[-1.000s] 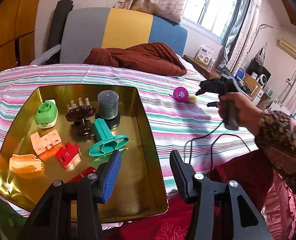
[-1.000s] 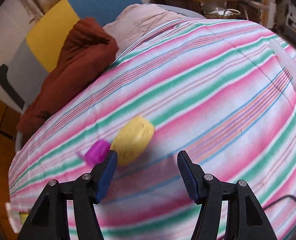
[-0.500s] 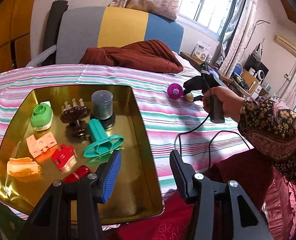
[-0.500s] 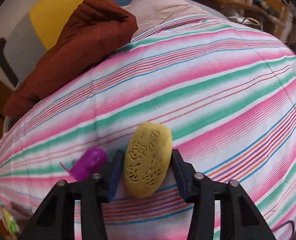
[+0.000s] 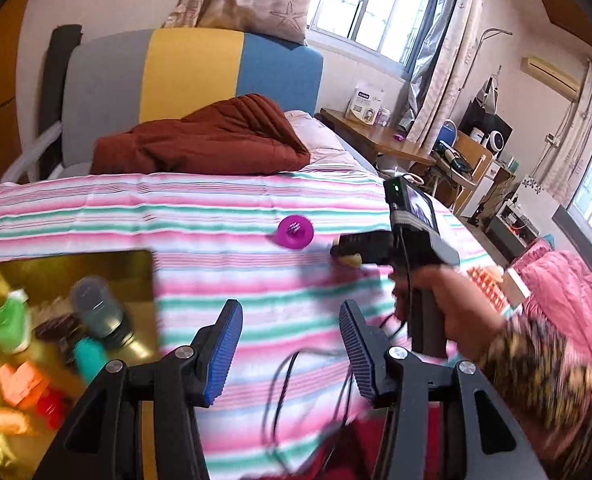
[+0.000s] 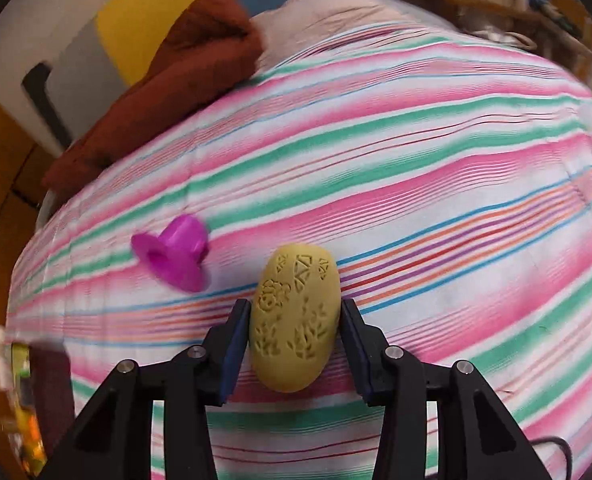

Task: Organize rigid objects
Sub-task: 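Grasp the magenta cup-shaped toy with the left gripper while the right holds the yellow toy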

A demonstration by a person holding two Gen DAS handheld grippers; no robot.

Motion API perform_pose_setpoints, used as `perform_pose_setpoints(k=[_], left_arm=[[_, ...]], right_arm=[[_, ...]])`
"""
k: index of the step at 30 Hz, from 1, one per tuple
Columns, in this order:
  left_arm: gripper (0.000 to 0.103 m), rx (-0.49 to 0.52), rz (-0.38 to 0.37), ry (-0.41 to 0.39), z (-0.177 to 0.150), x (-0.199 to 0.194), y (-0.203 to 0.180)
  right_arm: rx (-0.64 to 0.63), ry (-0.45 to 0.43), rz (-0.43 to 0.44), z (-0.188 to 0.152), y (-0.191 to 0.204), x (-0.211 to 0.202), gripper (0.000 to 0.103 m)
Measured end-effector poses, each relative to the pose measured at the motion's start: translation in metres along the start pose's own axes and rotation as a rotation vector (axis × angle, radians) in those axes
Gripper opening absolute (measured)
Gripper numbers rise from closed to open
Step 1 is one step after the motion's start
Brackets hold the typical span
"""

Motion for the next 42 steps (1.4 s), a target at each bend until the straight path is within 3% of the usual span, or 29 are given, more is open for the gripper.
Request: perform_pose_setpoints(k=[7,11,21,25,28,37,42], left_arm=[[0.052,-0.052,0.02,0.079,0.056,0.08,-0.021],[0.052,-0.073,0.087,0.103,0.078,0.128,-0.023],[0.052,-0.303,0.11,0.154,0.114,0.215,0.015],[0.052,-0.334,0.123,0.193,0.118,0.235,0.024],[0.052,-0.284,0.126,0.232,0.107,0.241,0.023],[0.052,-0.172,0.107,0.196,0.059,0.207,0.009],[0.055,-0.228,0.029,0.117,0.074,0.196,0.009]], right_arm=[[0.102,0.008,0.058,0.013,-0.024,0.004,0.045],[0.087,0.01,0.037,0.013,-0.021,0.004,0.045],[0.086,0.012,0.023,0.013,-0.018,0.005,0.045],[0.08,0.012,0.015,0.015,-0.017,0.006,0.045],[0.092,0.012,0.026,0.015,-0.02,0.006,0.045],[0.1,0.008,0.033,0.016,-0.018,0.009,0.045],[0.118,0.008,0.047,0.018,-0.02,0.01,0.045]])
Point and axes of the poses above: each gripper's, at about its wrist camera, not at the fingertips, and x roughly the way its jaws point, y to its left, z to its top, the point moved 1 cm from there along x, roughly the way its jaws point, and after that the axes turned 6 degrees about y, right-handed, at the moved point
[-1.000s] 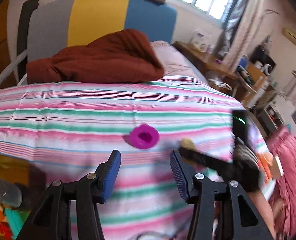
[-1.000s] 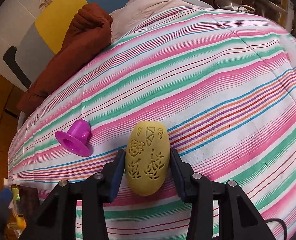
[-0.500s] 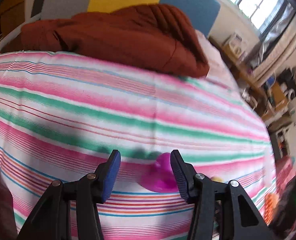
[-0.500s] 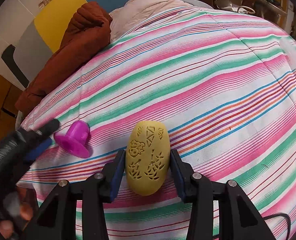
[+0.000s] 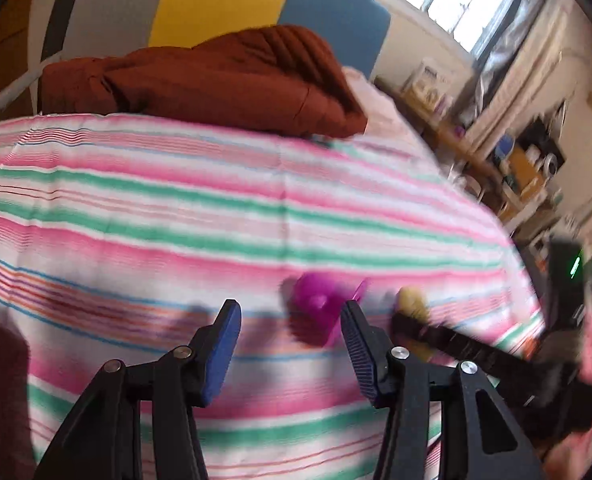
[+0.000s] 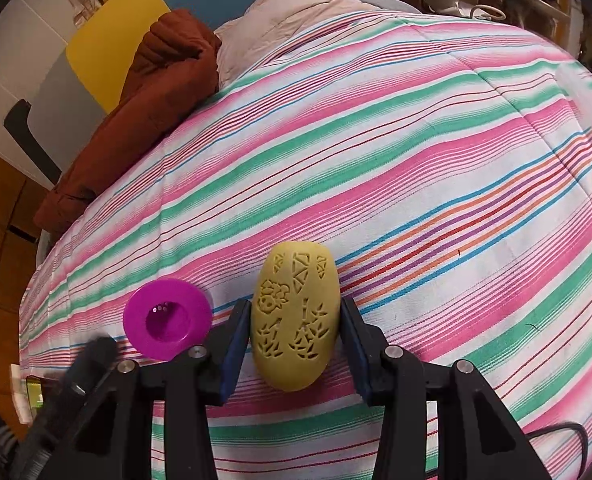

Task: Organize rigid objects
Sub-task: 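Grasp the magenta cup-shaped toy with the left gripper while the right holds the yellow toy, then carry the magenta toy toward the gold tray with the left gripper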

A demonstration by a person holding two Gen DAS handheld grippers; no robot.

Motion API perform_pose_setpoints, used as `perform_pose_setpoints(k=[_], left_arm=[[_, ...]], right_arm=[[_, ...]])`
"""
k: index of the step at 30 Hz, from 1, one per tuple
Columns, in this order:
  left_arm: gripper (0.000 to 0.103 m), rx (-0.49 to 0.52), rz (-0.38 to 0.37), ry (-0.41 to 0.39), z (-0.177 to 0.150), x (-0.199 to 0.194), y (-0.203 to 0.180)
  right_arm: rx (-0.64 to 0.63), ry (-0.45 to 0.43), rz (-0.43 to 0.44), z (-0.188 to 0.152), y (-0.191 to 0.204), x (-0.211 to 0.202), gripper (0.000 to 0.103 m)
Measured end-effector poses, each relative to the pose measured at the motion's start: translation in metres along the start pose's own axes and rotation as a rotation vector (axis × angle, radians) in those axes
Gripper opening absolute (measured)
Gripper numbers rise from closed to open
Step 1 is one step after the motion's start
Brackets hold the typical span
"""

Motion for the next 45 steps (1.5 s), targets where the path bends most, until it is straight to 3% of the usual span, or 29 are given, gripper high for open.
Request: perform_pose_setpoints(k=[1,4,9,12,14,17,25,33,40,45], left_arm=[[0.06,-0.017,-0.026,-0.006,0.007,0.001,-0.003],[0.061,-0.022,-0.055,0.002,0.02,0.01,-0.016],[0.06,0.039,0.022,0.055,0.02,0.036,-0.026],[0.058,0.028,0.028,0.085,0.018,0.045,-0.022],[0.044,0.016,0.012,0.099,0.015,0.048,-0.016],[0.033,0.01,0.033,0.13,0.008,0.055,-0.008],[0.017,0.01,0.002,0.097,-0.007,0.037,0.011],[0.015,0.067,0.015,0.067,-0.031,0.011,0.022],[0.014,-0.001,-0.059,0.045,-0.058,-0.026,0.042],[0.014,0.024,-0.094,-0.021,-0.086,-0.072,0.048]], right_arm=[[0.003,0.0,0.002,0.0,0.0,0.0,0.045],[0.011,0.001,0.007,0.002,-0.001,0.001,0.045],[0.03,0.0,0.022,0.001,-0.003,0.001,0.045],[0.034,-0.001,0.024,0.0,-0.004,0.0,0.045],[0.031,-0.001,0.021,0.0,-0.004,0.0,0.045],[0.033,-0.002,0.022,-0.001,-0.004,0.0,0.045],[0.029,-0.004,0.021,-0.001,-0.006,-0.002,0.045],[0.012,-0.007,0.015,-0.001,-0.005,-0.001,0.045],[0.015,-0.016,0.025,0.0,-0.006,-0.002,0.045],[0.012,-0.02,0.028,-0.001,-0.007,-0.003,0.045]])
Point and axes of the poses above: each gripper's, at about its wrist camera, not at the fingertips, and x roughly the way its jaws point, y to its left, z to its top, the point moved 1 cm from there along x, roughly the way its jaws point, and after that the axes turned 6 degrees about y, right-handed, at the moved point
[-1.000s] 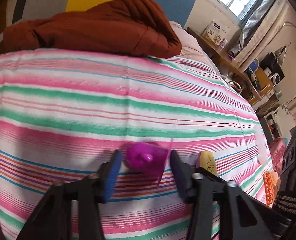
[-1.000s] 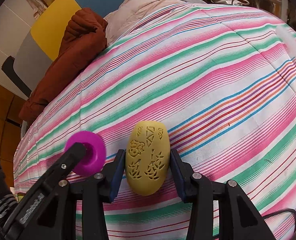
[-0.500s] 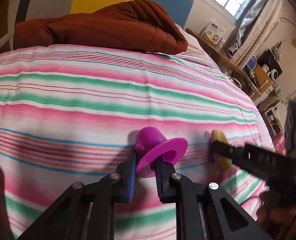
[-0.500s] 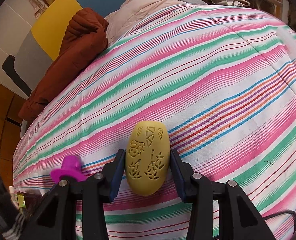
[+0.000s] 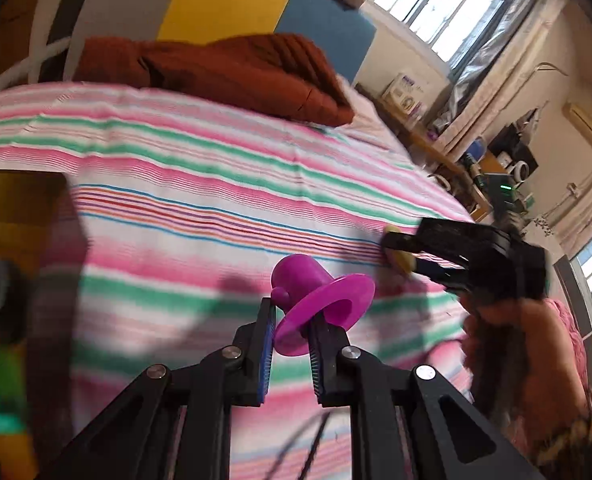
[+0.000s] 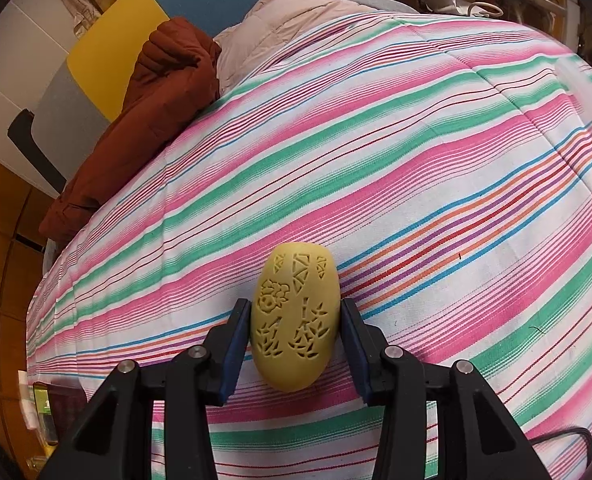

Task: Organize rigid objects
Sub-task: 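Carry the magenta toy toward the gold tray with the left gripper, then lower the magenta toy into the gold tray and open the left gripper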

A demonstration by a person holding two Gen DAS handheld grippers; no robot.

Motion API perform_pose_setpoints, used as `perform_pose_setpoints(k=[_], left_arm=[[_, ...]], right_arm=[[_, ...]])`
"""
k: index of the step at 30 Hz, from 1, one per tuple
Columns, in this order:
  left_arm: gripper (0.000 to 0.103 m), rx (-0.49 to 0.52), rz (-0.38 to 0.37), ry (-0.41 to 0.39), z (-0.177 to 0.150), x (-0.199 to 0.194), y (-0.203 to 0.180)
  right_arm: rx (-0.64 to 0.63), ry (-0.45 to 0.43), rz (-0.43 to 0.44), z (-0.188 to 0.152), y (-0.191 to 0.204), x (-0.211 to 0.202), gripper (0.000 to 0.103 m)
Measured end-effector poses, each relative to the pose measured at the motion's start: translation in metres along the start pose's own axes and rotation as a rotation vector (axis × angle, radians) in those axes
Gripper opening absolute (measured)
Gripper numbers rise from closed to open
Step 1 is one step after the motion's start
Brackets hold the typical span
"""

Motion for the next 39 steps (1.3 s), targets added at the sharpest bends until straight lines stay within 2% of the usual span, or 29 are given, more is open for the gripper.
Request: perform_pose_setpoints(k=[4,9,21,29,35,38,39], left_arm=[[0.015,0.027,-0.008,-0.051,-0.024,-0.042,0.003],[0.015,0.054,0.015,-0.098,-0.049,-0.086,0.018],[0.015,-0.009,0.097,-0.176,-0.077,-0.155,0.086],[0.015,-0.069,0.18,-0.22,-0.089,-0.185,0.133],[0.015,-0.11,0.244,-0.209,-0.101,-0.192,0.164],[0.015,-0.135,0.266,-0.185,-0.108,-0.192,0.179],[0.015,-0.142,0.274,-0.181,-0.11,-0.192,0.184]], right_arm=[[-0.011,-0.005,-0.007,-0.001,0.0,-0.002,0.045],[-0.008,-0.009,-0.001,-0.003,0.0,-0.002,0.045],[-0.033,-0.015,-0.011,-0.006,0.006,0.0,0.045],[-0.018,-0.018,0.04,-0.007,0.006,0.0,0.045],[-0.042,-0.058,0.083,-0.01,0.016,-0.008,0.044],[-0.056,-0.078,0.098,-0.011,0.023,-0.016,0.038],[-0.056,-0.087,0.106,-0.012,0.025,-0.02,0.033]])
Point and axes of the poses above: each gripper's, at about its wrist camera, not at the fingertips, and x roughly the way its jaws point, y to its left, z to its top, the point moved 1 cm from there along x, roughly the way its jaws point, and after that the axes turned 6 degrees about y, right-handed, at the moved point
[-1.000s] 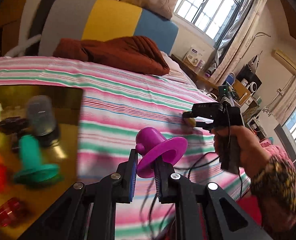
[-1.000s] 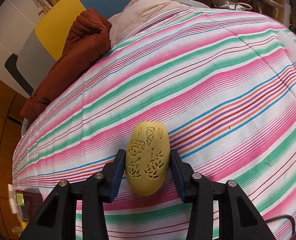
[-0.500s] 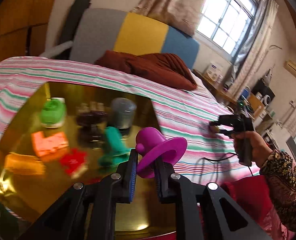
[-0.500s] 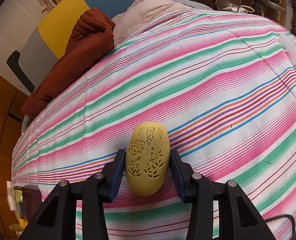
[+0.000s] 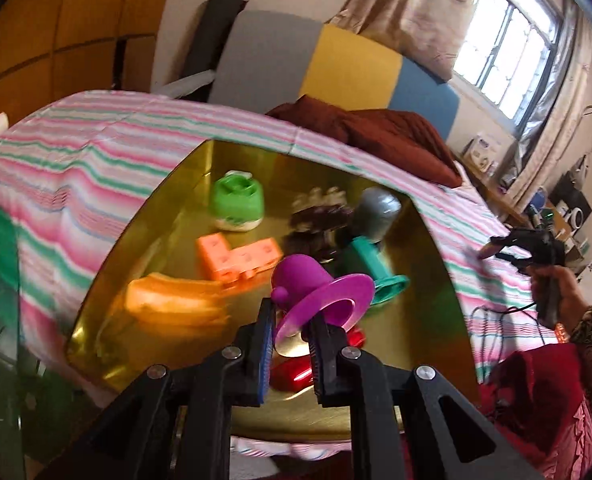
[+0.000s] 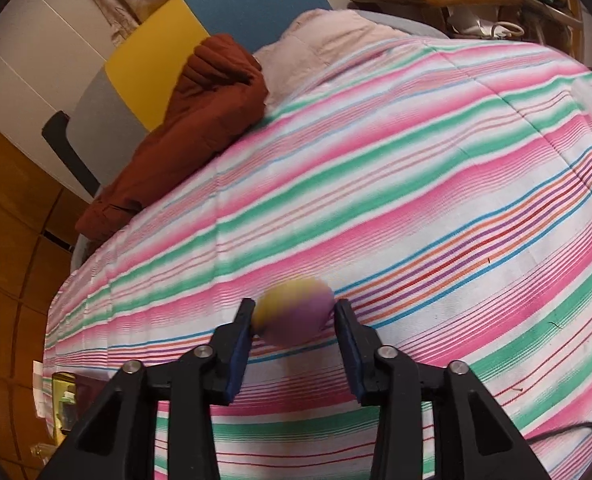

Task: Organize rigid objects
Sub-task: 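Lower the magenta toy into the gold tray and open the left gripper, then carry the yellow oval toy toward the gold tray with the right gripper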

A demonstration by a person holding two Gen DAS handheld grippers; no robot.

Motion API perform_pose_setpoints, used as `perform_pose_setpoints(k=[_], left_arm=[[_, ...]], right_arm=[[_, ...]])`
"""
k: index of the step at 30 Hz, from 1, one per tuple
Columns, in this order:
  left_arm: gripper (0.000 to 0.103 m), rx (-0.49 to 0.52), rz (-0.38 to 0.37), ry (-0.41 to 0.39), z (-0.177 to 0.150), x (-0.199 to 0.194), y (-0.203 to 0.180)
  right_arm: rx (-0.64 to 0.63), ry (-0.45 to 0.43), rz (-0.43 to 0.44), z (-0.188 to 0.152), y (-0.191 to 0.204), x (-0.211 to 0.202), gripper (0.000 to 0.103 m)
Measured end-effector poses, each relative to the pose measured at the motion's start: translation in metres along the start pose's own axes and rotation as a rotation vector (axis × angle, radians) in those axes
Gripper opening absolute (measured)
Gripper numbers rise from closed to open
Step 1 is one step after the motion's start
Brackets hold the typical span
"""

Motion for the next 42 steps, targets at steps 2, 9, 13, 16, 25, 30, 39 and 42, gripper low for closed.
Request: perform_pose_setpoints(k=[2,9,13,16,25,30,39,42], left_arm=[[0.015,-0.007,0.013,0.016,-0.002,0.004,0.008],[0.015,0.033,0.061,0.061,-0.008,0.013,0.015],[0.015,0.066,0.106,0.078,-0.01,0.017,0.015],[0.015,0.101,0.135,0.084,-0.011,0.019,0.012],[0.034,0.062,0.103,0.046,-0.009,0.008,0.01],[0.039,-0.023,0.035,-0.031,-0.008,-0.013,0.016],[0.039,-0.004,0.052,-0.051,-0.01,-0.023,0.0],[0.039,0.018,0.043,-0.057,-0.014,-0.026,-0.008]], right_arm=[[-0.008,-0.003,0.011,-0.003,0.007,-0.004,0.025],[-0.046,0.018,-0.038,-0.012,0.015,-0.003,0.019],[-0.022,0.017,-0.054,-0.011,0.008,-0.005,0.034],[-0.063,0.001,-0.116,-0.01,0.012,-0.004,0.051],[-0.229,0.018,-0.225,0.002,0.027,0.022,0.061],[-0.298,0.028,-0.262,0.001,0.026,0.033,0.065],[-0.401,0.088,-0.296,-0.005,0.037,0.051,0.048],[-0.427,0.099,-0.273,-0.009,0.042,0.051,0.045]])
Point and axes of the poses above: each gripper's, at about its wrist camera, not at the fingertips, and x roughly the way its jaws point, y to its left, z to its top, the point moved 1 cm from there along x, roughly the way its jaws point, and after that the axes turned 6 degrees about y, right-handed, at the moved point
